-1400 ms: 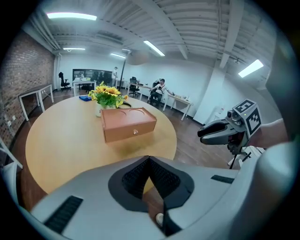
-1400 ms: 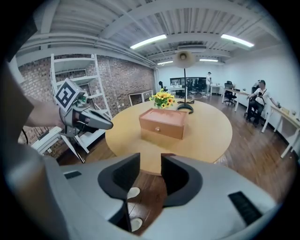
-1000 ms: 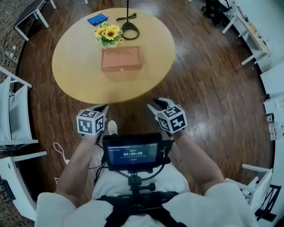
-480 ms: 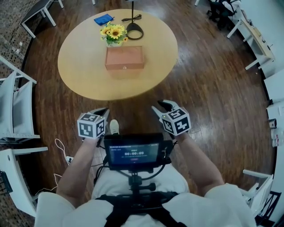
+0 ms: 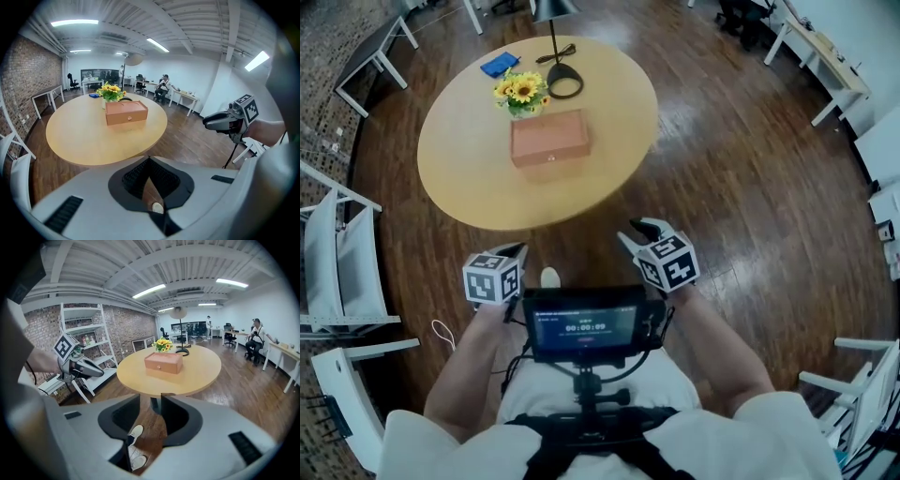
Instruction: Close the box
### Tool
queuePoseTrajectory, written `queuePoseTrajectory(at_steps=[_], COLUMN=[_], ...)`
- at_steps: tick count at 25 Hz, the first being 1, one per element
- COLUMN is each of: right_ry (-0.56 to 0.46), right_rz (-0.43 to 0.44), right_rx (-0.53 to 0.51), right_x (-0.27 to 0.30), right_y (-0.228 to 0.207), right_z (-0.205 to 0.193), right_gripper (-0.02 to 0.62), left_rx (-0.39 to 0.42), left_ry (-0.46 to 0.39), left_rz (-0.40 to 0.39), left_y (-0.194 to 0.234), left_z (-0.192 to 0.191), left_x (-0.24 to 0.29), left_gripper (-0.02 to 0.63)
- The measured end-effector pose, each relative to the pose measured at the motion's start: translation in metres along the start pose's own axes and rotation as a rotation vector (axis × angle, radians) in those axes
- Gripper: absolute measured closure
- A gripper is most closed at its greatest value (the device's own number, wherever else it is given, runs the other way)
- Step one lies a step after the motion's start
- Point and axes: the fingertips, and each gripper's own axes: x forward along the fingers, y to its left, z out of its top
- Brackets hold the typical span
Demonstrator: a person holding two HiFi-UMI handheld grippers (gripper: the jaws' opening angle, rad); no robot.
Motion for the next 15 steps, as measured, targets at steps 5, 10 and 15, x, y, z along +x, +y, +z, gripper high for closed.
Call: queuePoseTrajectory(at_steps=[5, 10, 15], right_ry=[0.008, 0.03, 0.047], right_rz=[-0.006, 0.004, 0.012], right_rx=[0.004, -0.013, -0.017], right_x=[0.001, 0.014, 0.035], right_y=[-0.003, 0.001, 0.005], right_z=[-0.002, 0.005, 0.011], right_gripper=[0.449, 0.448, 0.448], left_rx=[0.015, -0.008, -0.027], left_ry=[-0.01, -0.011, -0.004], left_rz=[-0.011, -0.014, -0.02], left_y=[-0.003, 0.008, 0.03], left_z=[0.01, 0.01, 0.008], left_x=[0.006, 0.009, 0.015], left_gripper=[0.606, 0.606, 0.606])
